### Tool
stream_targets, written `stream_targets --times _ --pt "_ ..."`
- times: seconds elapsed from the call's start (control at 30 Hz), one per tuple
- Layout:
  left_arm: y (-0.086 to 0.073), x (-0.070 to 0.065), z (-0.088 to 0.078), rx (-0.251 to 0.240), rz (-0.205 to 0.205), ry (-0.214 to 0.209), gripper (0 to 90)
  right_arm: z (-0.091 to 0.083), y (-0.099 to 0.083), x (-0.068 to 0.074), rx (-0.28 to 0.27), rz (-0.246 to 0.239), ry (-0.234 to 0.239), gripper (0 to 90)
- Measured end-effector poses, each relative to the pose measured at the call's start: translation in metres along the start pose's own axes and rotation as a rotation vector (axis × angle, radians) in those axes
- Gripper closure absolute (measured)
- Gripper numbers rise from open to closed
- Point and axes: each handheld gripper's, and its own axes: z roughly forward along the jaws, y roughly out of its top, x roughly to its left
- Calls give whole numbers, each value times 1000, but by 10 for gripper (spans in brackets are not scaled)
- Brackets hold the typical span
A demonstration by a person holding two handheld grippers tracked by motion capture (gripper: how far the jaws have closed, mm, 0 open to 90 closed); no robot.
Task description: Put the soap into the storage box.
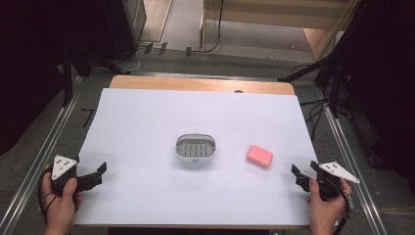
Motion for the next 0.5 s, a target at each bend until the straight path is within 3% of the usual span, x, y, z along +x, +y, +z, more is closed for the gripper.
stream_targets --times 0.1,0.17,0.3,0.4,0.43,0.5 --pt "0 0 0 -7 0 3 56 1 1 -1 -2 16 19 264" --pt "0 0 -1 -8 1 0 56 4 3 -4 3 38 66 246" --pt "-1 0 -1 -11 -3 -1 56 5 4 -3 4 48 33 215" --pt "0 0 -1 -9 -3 -1 56 5 4 -1 37 37 50 186" --pt "0 0 0 -9 -6 0 55 5 6 0 65 16 93 178" --pt "0 0 0 -8 -4 3 55 6 9 1 84 9 128 176"
